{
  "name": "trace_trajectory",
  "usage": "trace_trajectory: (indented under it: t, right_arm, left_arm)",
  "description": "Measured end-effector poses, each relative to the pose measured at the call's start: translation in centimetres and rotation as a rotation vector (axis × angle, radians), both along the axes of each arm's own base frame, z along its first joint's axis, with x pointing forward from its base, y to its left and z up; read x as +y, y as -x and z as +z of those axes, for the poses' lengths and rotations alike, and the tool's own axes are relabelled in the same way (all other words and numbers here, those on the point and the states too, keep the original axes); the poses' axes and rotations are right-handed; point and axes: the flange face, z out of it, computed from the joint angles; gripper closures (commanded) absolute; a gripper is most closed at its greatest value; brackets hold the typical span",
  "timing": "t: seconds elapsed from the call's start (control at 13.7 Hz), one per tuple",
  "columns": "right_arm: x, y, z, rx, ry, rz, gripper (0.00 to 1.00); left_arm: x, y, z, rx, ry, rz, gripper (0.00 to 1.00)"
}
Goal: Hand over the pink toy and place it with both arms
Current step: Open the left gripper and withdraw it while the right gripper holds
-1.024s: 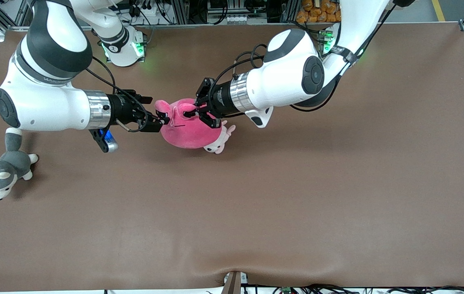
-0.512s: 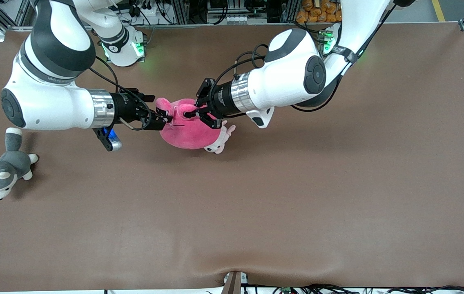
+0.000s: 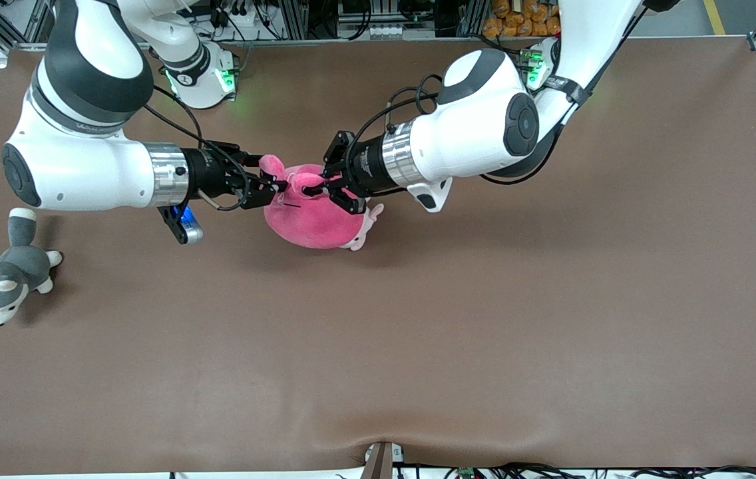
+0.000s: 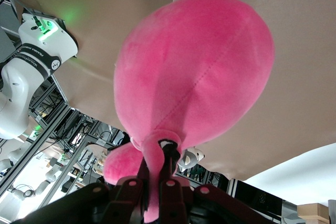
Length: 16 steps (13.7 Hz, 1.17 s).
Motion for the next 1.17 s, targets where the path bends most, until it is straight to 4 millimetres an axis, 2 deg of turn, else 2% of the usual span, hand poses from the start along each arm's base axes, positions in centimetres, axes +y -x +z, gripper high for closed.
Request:
trace_trajectory:
  t: [0.15, 0.37, 0.44, 0.51, 0.59, 0.73, 0.95, 1.02, 1.17]
  right_arm:
    - [0.1, 0.0, 0.2, 0.000, -0.010, -0.003, 0.95]
    - [0.1, -0.1, 0.3, -0.002, -0.017, -0.008, 0.97]
    - [0.1, -0.1, 0.3, -0.002, -0.018, -0.009, 0.97]
    - [0.1, -0.1, 0.3, -0.003, -0.018, -0.010, 0.97]
    - [-0.1, -0.2, 0.3, -0.004, -0.018, -0.013, 0.97]
    - [-1.4, -0.7, 0.3, -0.013, -0.023, -0.015, 0.97]
    - [-6.5, -1.6, 0.0, -0.031, -0.058, 0.024, 0.96]
    - [-8.5, -1.8, -0.3, -0.043, -0.062, 0.041, 0.96]
    - [-11.9, -1.8, -0.9, -0.062, -0.045, 0.097, 0.96]
  left_arm:
    - [0.0, 0.0, 0.0, 0.000, 0.000, 0.001, 1.00]
    - [0.0, 0.0, 0.0, -0.001, -0.001, 0.000, 1.00]
    - [0.1, 0.0, 0.0, -0.008, -0.006, -0.001, 0.69]
    - [0.1, -0.1, 0.0, -0.029, -0.024, -0.006, 0.27]
    - [0.3, -0.1, 0.1, -0.068, -0.055, -0.016, 0.00]
    - [0.6, 0.1, 0.7, -0.140, -0.120, -0.042, 0.00]
    - [2.2, 0.3, 2.6, -0.215, -0.195, -0.109, 0.00]
    - [3.6, 0.0, 3.7, -0.253, -0.217, -0.141, 0.00]
    - [8.0, -1.5, 5.6, -0.356, -0.281, -0.224, 0.00]
